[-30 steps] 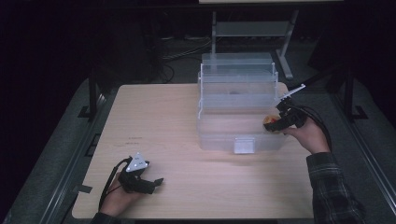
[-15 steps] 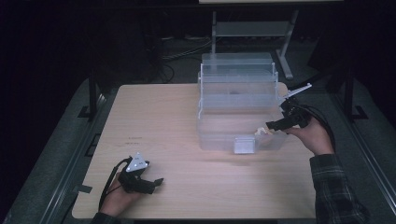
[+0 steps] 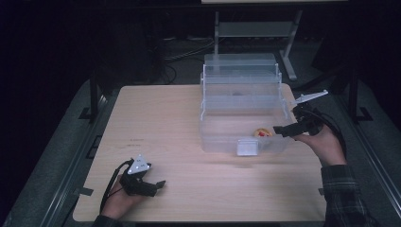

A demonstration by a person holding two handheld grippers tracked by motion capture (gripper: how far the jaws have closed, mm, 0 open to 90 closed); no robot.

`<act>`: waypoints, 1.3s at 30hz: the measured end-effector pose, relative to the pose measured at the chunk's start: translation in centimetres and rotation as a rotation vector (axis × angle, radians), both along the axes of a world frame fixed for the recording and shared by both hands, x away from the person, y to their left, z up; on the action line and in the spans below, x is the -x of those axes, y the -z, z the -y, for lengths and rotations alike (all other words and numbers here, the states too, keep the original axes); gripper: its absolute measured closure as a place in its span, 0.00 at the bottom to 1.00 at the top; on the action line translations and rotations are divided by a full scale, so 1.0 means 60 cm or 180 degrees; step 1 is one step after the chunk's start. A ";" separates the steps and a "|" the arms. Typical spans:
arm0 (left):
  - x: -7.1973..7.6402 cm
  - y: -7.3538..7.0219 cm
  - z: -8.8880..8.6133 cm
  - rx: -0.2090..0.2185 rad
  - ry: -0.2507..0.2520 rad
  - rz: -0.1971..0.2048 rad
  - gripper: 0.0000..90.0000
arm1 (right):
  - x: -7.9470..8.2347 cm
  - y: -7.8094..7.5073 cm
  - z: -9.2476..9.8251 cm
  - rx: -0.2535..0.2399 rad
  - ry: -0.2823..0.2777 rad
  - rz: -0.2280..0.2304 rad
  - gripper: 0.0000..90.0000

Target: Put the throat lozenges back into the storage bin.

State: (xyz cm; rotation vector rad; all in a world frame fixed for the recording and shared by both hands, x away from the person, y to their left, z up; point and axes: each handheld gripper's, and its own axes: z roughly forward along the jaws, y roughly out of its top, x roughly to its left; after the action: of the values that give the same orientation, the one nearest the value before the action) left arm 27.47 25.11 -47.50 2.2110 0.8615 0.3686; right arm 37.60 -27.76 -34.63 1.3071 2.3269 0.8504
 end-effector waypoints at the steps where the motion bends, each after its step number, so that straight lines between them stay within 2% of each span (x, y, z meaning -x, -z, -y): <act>1: 0.000 0.000 0.000 0.0000 0.0000 0.0000 0.12 | 0.003 0.001 0.002 -0.0008 0.0015 0.0005 0.02; 20: 0.000 0.000 0.000 -0.0003 0.0002 0.0006 0.12 | 0.061 0.030 0.025 -0.0108 0.0038 0.0067 0.02; 39: 0.001 0.000 0.000 0.0005 -0.0007 0.0006 0.12 | 0.110 0.086 0.039 -0.0195 0.0090 0.0124 0.02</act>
State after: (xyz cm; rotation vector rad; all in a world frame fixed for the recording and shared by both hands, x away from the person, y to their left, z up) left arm 27.41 25.12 -47.52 2.2079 0.8630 0.3709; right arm 30.99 -30.07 -39.80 1.3328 2.2638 0.9366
